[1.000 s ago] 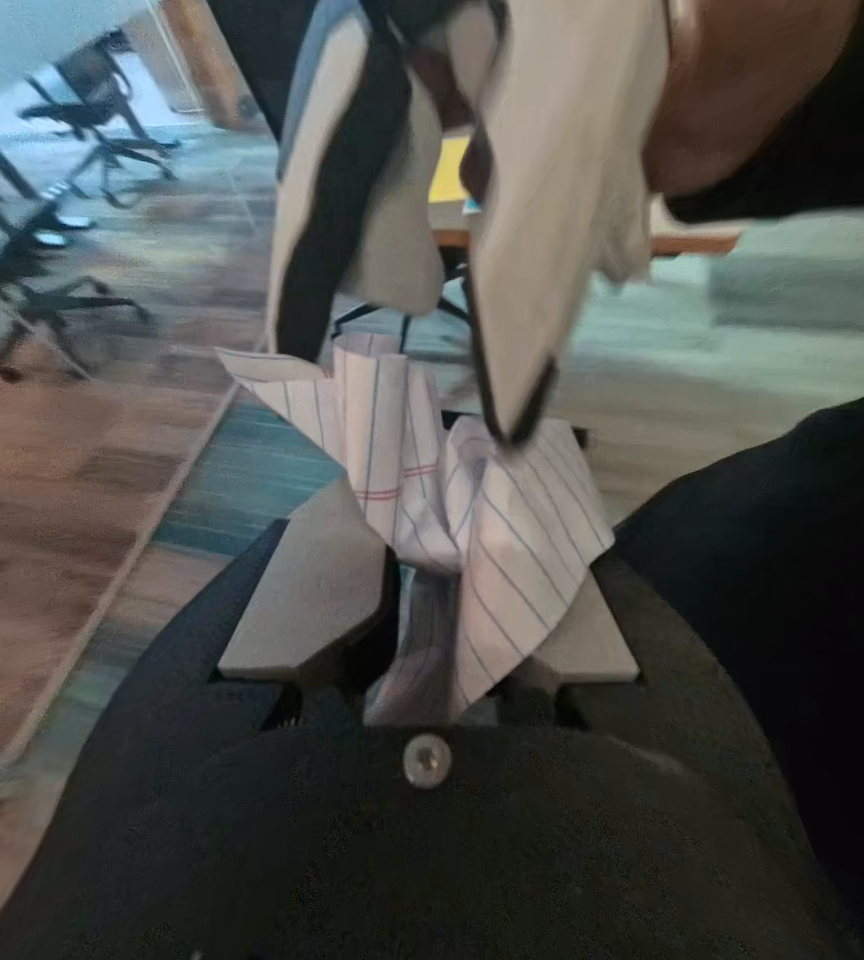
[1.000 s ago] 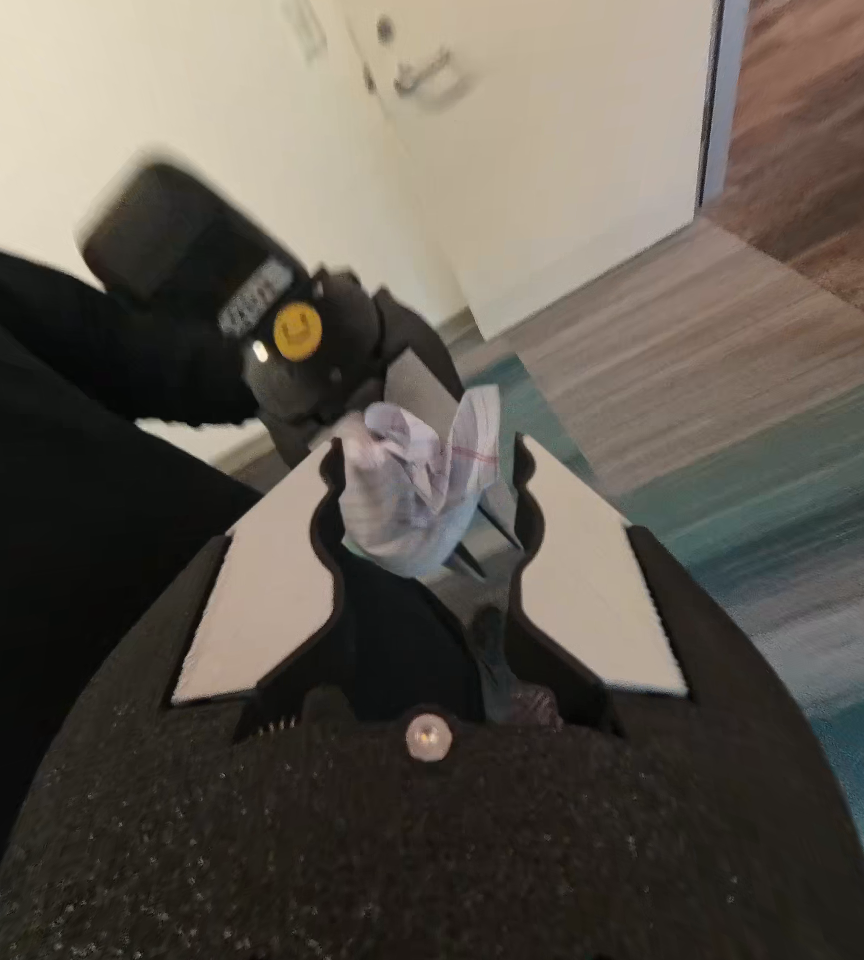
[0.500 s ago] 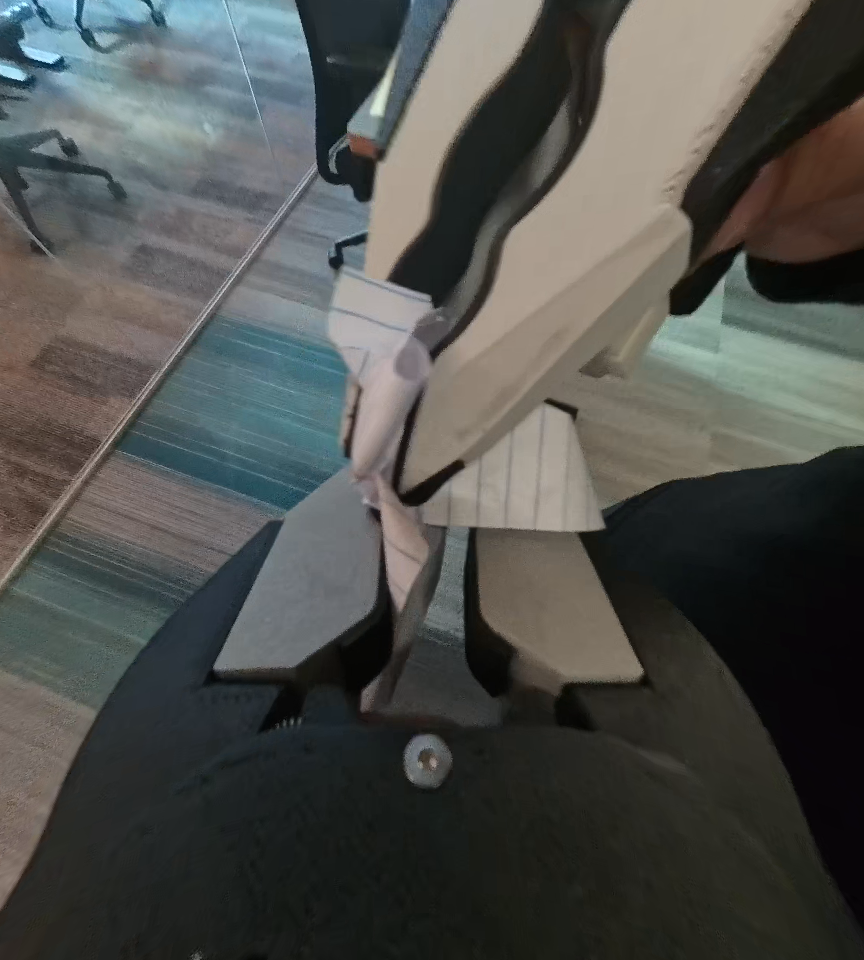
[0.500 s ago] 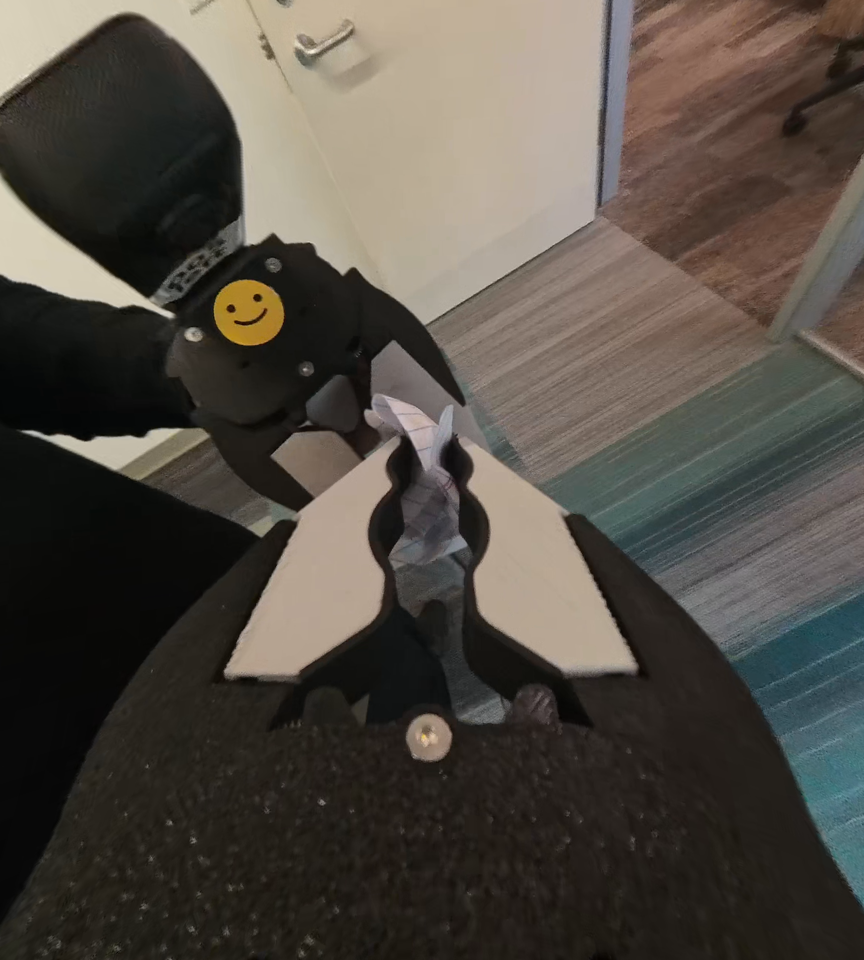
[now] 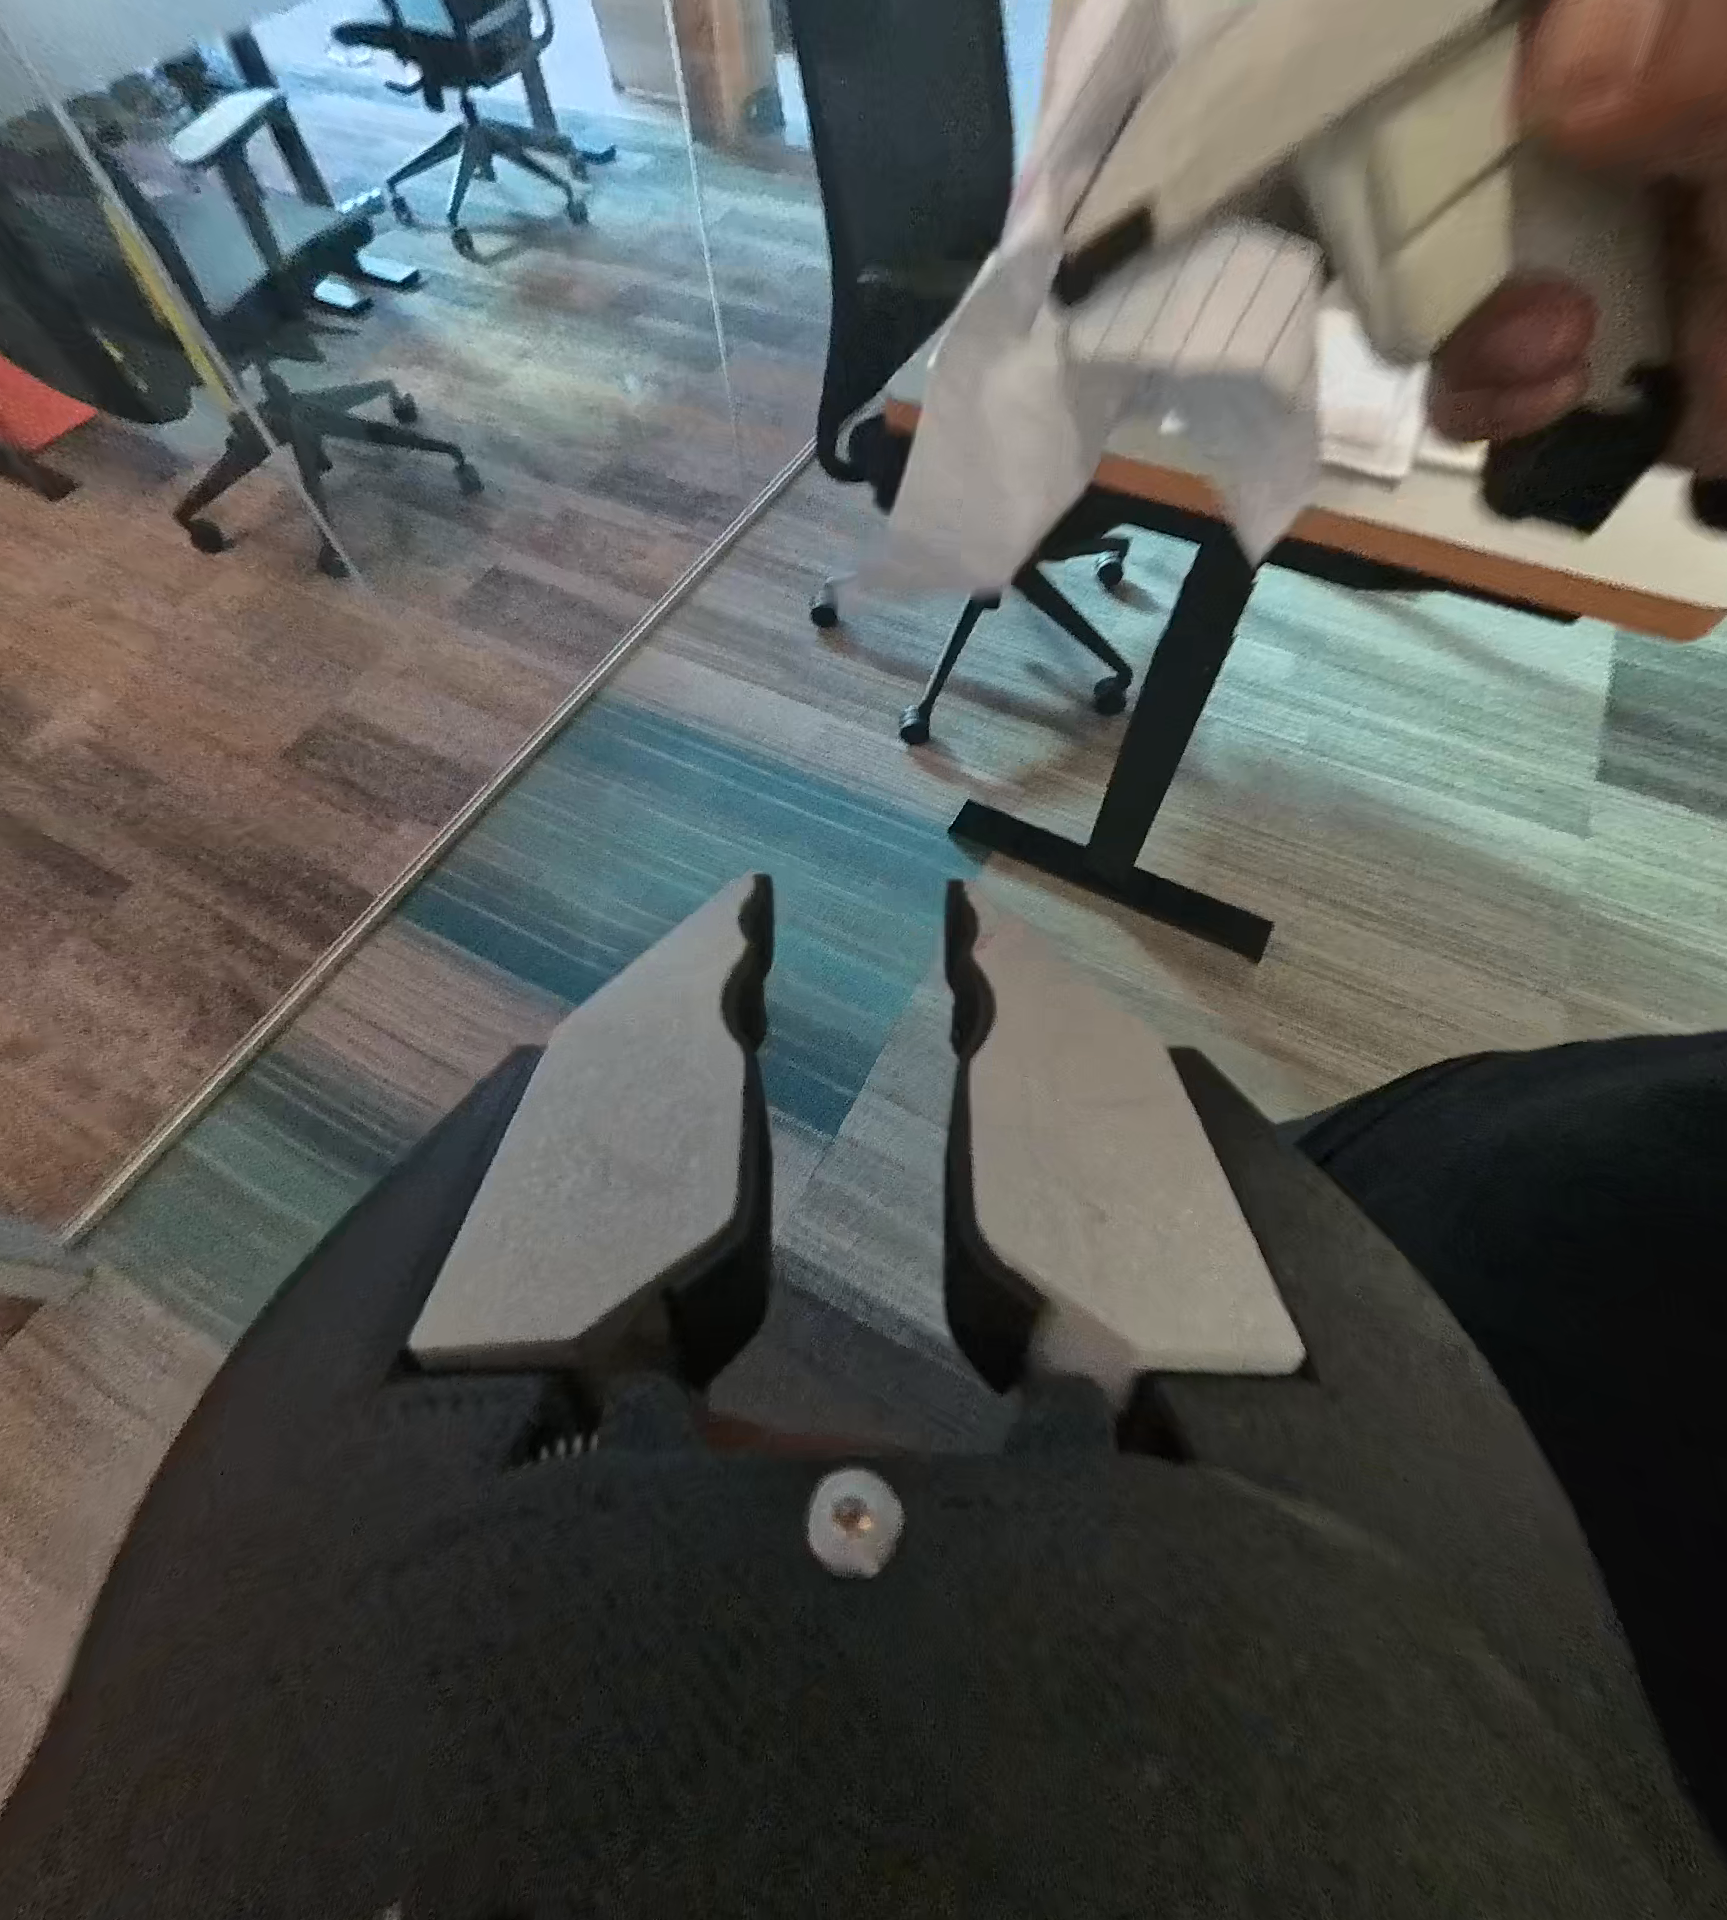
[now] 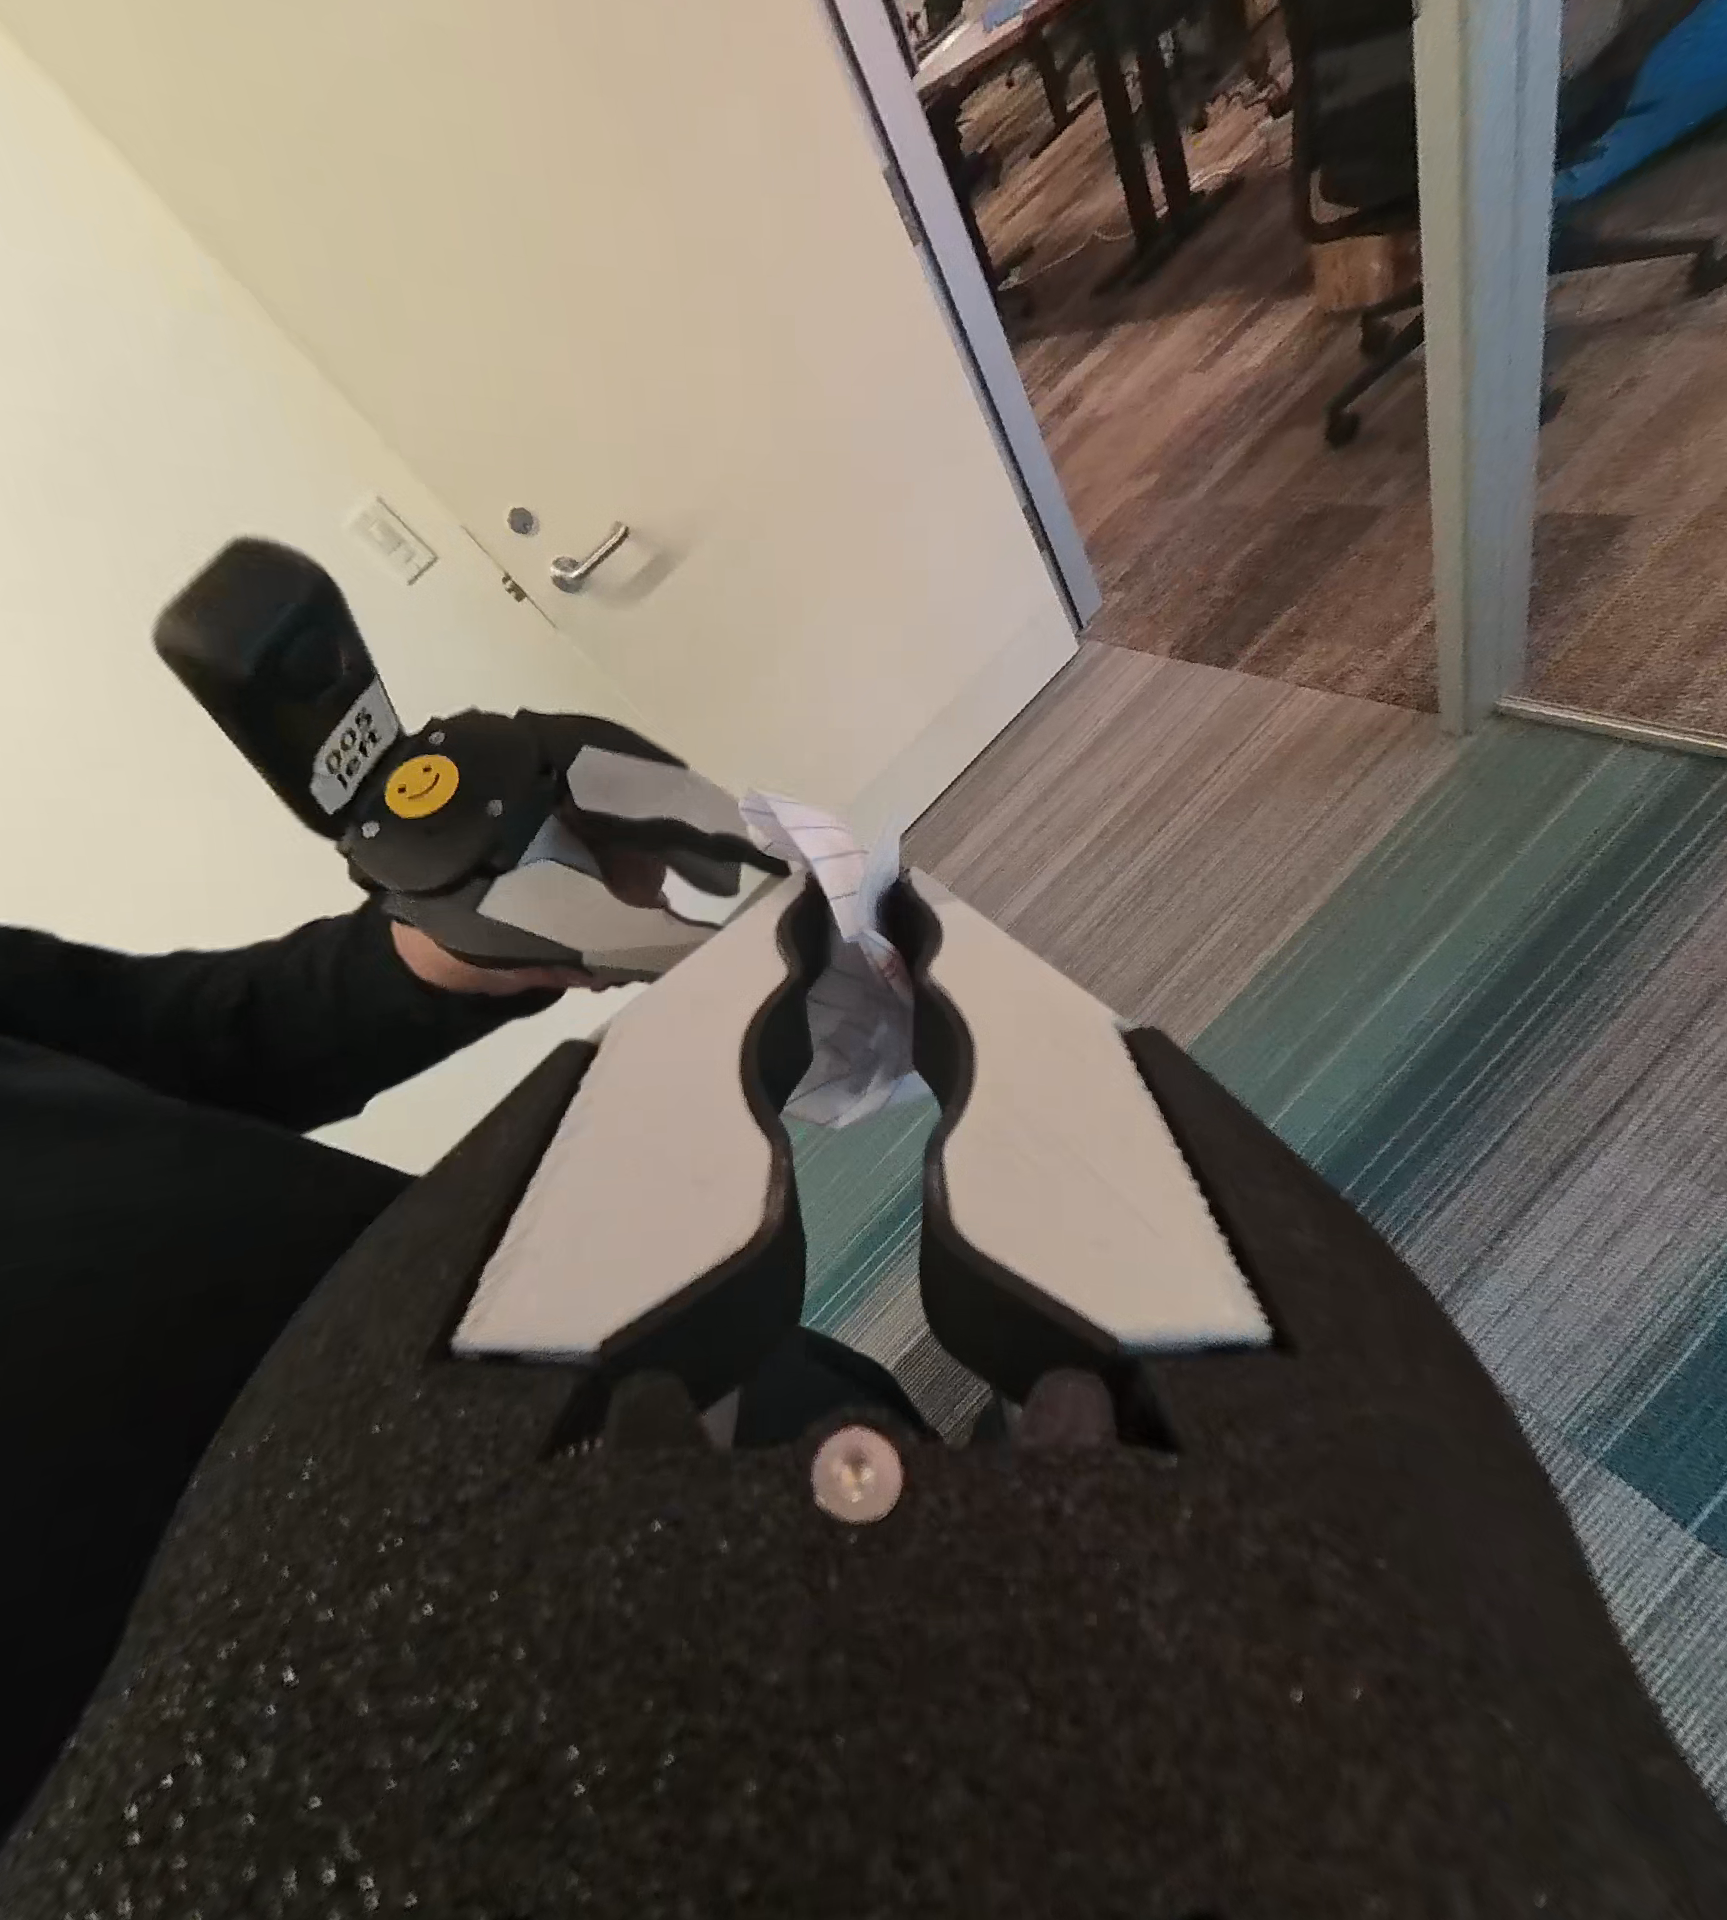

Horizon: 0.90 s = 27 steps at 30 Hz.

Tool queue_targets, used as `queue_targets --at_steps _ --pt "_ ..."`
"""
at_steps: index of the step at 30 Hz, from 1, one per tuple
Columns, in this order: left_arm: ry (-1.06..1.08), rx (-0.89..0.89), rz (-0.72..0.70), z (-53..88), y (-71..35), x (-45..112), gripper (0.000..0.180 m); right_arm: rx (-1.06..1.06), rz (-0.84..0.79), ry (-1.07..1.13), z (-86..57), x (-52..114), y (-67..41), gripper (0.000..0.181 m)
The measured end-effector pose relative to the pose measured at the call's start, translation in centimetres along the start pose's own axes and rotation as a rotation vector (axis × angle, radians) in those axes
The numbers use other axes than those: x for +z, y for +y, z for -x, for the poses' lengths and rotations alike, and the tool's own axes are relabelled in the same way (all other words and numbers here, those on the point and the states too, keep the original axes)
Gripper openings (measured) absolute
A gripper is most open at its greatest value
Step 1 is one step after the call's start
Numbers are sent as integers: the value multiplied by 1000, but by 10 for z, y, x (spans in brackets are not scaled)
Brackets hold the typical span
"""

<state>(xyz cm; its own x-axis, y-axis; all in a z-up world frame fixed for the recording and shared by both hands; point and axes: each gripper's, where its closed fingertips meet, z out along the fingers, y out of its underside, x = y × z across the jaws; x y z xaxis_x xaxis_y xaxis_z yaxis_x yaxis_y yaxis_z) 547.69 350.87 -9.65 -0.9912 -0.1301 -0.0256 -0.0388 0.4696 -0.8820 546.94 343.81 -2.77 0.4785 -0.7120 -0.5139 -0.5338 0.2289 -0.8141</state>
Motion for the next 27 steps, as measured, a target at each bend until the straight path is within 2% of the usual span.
queue_targets --at_steps 5,8,11,15,17,19,23,24,26,27 --pt "75 -2 -14 -19 -25 14 49 15 20 -116 25 26 12 11" --pt "149 -65 -42 -33 -33 16 34 -14 70 -125 32 43 22 11" --pt "174 -144 -40 -36 -30 15 31 -84 74 -77 31 49 22 11" --pt "352 -302 -105 -40 -36 0 55 -210 26 14 32 46 10 10" --pt "402 -302 -119 -40 -37 -10 68 -266 -15 57 35 42 0 10" --pt "462 -268 -119 -45 -36 -20 110 -319 -41 118 33 40 -6 10" --pt "394 -279 -140 -34 -38 -16 108 -358 -19 47 51 50 -5 10" --pt "374 -269 -146 -32 -39 -14 103 -358 -18 30 56 55 -3 10" --pt "316 -208 -147 -30 -38 -9 71 -341 -11 -18 67 66 2 9" --pt "276 -153 -127 -29 -34 -7 62 -318 -8 -34 70 71 3 9"
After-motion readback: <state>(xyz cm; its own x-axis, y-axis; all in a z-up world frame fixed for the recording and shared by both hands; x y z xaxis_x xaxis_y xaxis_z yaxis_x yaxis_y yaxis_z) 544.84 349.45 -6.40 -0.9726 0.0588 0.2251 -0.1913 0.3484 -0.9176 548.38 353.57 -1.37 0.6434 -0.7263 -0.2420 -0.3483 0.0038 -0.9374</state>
